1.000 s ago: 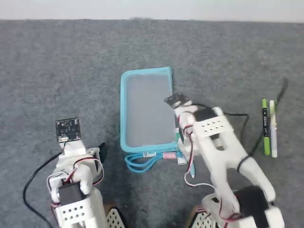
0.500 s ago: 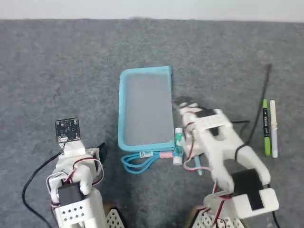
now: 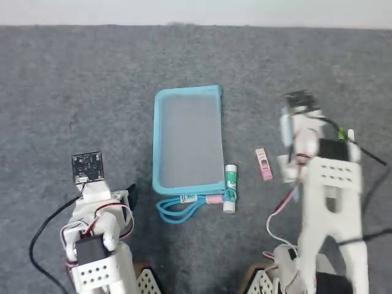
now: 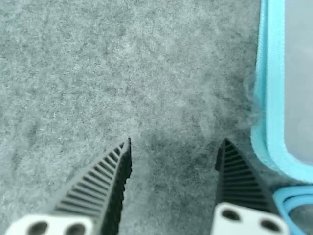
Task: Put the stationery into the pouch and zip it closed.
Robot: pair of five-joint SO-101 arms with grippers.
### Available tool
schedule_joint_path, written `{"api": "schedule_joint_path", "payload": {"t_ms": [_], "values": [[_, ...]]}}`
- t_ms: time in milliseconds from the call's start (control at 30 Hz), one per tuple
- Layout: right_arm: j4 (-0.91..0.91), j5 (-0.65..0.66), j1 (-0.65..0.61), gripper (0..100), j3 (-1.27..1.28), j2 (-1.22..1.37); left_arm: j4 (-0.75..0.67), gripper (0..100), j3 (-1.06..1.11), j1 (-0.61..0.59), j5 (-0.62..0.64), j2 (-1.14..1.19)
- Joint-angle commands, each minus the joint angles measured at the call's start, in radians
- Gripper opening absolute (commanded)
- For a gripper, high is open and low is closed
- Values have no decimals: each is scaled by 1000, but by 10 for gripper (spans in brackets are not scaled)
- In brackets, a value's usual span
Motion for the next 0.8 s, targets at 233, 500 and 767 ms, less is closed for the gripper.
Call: {"api": "schedule_joint_path", "payload": {"t_ms": [233,500,767], "values": [[-171,152,251,7,-216,398,5,265,-7,-8,12,-18],[-166,180,251,9,-451,707,5,265,-7,-8,14,-18],[-168,282,252,11,-486,720,5,265,-7,-8,14,-18]]}}
